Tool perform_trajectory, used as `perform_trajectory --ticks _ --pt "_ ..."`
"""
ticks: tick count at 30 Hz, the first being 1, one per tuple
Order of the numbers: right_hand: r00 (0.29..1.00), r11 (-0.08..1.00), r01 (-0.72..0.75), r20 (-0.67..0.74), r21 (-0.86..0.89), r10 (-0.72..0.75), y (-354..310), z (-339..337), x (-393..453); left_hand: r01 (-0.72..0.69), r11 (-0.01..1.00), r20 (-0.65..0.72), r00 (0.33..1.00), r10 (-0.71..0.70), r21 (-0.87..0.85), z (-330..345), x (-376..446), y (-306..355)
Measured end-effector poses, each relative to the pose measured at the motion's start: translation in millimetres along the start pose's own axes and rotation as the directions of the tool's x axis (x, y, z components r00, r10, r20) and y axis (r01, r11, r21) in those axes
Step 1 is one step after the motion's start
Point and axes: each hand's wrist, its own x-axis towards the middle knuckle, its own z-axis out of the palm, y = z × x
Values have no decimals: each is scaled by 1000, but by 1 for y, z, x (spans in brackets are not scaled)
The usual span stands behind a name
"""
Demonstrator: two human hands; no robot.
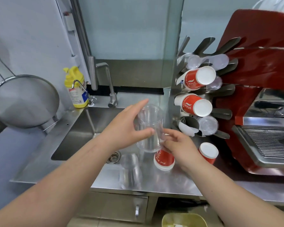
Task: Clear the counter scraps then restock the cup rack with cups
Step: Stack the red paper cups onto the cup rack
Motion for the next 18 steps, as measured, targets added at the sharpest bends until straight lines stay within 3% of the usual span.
perform_trajectory --ticks 9,18 --pt "985 988 -141 108 68 133 27 31 10 123 990 -75 989 -129 -70 -8 -35 -32" --pt "967 971 -219 112 -95 229 66 43 12 214 971 -29 975 -219 -108 12 -64 -61"
